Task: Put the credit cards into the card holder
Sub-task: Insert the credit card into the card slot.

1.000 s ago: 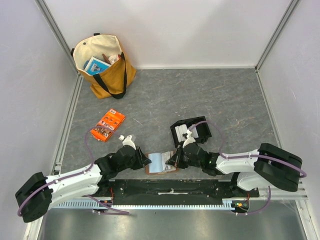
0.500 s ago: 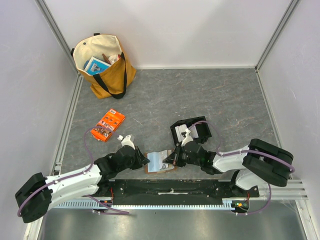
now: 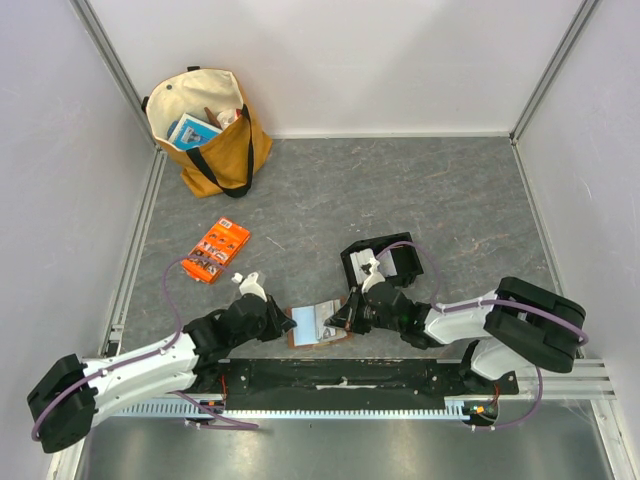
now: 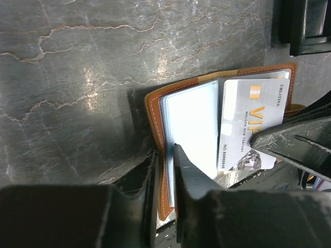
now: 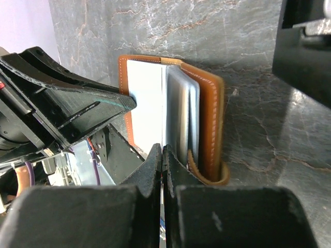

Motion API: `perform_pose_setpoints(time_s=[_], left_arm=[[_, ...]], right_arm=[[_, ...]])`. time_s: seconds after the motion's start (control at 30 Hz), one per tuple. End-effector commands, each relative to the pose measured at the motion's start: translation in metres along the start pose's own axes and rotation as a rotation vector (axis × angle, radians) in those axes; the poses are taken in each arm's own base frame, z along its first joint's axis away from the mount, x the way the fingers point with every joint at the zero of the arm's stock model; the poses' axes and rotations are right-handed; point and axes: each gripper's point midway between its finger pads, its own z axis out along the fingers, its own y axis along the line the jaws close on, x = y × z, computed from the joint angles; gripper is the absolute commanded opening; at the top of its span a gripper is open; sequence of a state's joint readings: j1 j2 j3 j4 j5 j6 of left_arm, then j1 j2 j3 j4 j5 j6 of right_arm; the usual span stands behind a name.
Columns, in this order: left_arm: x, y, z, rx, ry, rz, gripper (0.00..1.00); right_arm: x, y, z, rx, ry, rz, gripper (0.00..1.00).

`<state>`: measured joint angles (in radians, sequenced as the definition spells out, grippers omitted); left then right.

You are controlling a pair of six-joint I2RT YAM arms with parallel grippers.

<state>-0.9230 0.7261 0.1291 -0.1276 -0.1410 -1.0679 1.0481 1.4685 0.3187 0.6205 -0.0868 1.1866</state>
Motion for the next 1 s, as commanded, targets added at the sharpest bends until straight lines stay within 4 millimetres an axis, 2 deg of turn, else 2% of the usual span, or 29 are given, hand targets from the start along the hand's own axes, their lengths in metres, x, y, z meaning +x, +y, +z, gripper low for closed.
perform_pose_setpoints(time_s=[0.0,0.07,0.2,0.4,0.6,0.87,0.97], left_arm=[[0.006,0.019,0.002,-0.070,0.010,0.007,0.15],[0.006,0.019,0.003,-0.075,0.013,0.010,0.09],[0.007,0.018,0.005,-0.075,0.019,0.012,0.05],[0.006,0.016,0.007,-0.080,0.023,0.018,0.03],[0.005,0.019,0.008,-0.091,0.016,0.013,0.02],[0.000,0.021,0.009,-0.099,0.001,-0.002,0.02],[0.000,0.020,0.010,-0.089,0.001,-0.020,0.02]], right_arm=[[0.003,-0.023,-0.006,0.121,0.005,0.030,0.00],[0.001,-0.025,-0.008,0.127,-0.006,0.031,0.00],[0.004,-0.026,-0.008,0.124,0.006,0.029,0.00],[0.012,-0.020,0.002,0.086,0.061,0.019,0.00],[0.019,-0.026,0.005,0.103,0.092,0.026,0.00],[0.021,-0.046,-0.010,0.200,0.100,-0.038,0.00],[0.026,-0.047,-0.012,0.195,0.132,-0.041,0.00]])
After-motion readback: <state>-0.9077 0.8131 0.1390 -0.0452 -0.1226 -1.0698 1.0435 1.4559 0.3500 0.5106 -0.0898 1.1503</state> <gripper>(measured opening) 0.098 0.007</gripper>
